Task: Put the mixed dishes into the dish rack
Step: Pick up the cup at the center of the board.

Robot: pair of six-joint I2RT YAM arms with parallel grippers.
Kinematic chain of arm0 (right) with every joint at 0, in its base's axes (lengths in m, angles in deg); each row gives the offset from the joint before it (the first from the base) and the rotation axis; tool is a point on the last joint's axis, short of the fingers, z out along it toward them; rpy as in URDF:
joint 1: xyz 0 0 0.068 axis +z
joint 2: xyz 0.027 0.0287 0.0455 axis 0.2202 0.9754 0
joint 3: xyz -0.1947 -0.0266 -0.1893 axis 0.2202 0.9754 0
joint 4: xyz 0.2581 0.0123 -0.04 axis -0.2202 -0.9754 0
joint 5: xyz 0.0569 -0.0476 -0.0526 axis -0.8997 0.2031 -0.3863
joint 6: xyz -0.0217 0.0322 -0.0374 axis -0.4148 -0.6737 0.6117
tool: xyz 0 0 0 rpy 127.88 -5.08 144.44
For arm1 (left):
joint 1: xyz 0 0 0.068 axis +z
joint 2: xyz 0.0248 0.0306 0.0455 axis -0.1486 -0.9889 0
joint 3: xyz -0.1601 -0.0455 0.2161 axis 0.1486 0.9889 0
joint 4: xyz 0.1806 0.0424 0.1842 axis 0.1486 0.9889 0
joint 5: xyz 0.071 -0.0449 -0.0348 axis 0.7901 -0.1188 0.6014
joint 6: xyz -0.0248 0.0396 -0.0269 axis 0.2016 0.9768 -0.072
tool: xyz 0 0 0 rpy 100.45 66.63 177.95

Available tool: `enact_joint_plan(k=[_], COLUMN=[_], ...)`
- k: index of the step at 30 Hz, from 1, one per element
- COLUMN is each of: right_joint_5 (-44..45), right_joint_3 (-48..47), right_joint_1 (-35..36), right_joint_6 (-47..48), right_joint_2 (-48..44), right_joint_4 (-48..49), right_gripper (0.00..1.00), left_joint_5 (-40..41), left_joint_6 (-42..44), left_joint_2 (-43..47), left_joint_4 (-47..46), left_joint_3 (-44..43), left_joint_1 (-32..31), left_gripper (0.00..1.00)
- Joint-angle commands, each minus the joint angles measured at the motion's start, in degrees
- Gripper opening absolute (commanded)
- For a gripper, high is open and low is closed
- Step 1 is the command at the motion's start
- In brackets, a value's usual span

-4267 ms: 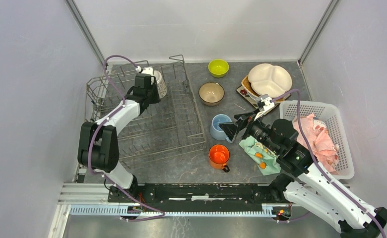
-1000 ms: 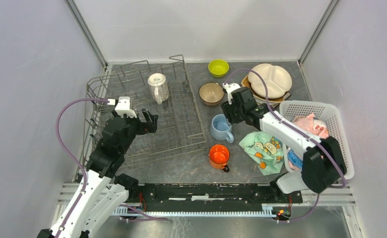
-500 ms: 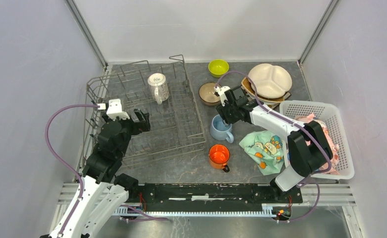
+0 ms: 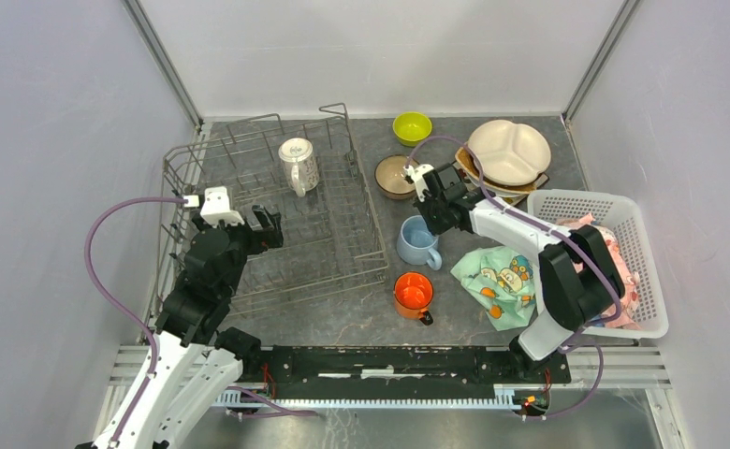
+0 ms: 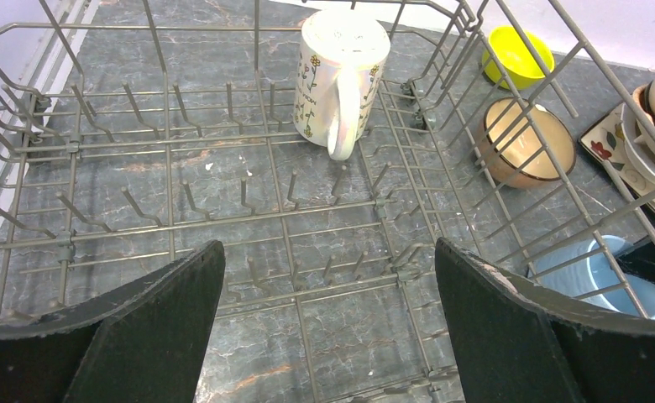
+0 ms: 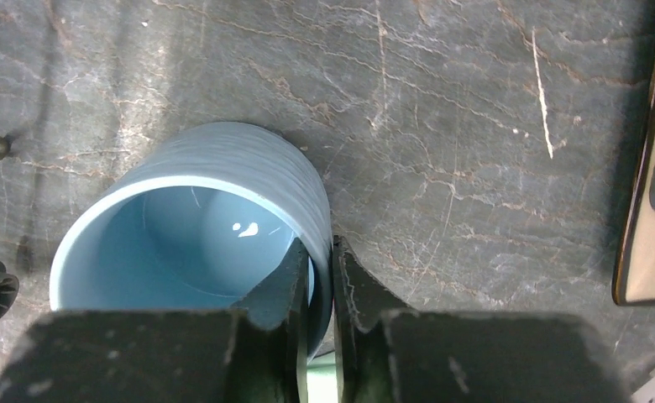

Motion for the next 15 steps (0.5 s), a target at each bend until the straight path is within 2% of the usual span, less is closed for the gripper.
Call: enact_joint_plan(k=[1,2,9,15], right_joint_5=[3.23,3.97,7.17,6.26], right_joint_3=[-0.09,-0.27,-0.81,-1.48], right_joint_1=[-0.31,-0.3,-0.46,-0.73], right_joint_6=[-1.02,-2.18,-8.54,-16.08], right_joint_2=[-5.1,-6.21,-14.67,-22.66], right_joint_4=[1.48,1.4,1.98,6.71], right_gripper=[0.06,0.0,0.0,0.0], left_joint_5=[0.63,0.42,-6.4,-12.8], left_joint_6=[1.55,1.35,-2.0,-5.93], left_joint_2=[0.19,0.1,-1.25,-3.08], left_joint_4=[-1.82,-1.86,-0.32,-0.16], left_joint_3=[-0.25,-0.41,-5.14,-8.49], left_joint_1=[-0.19,-0.2,-0.15,-0.19], left_gripper=[1.0,1.0,1.0,1.0])
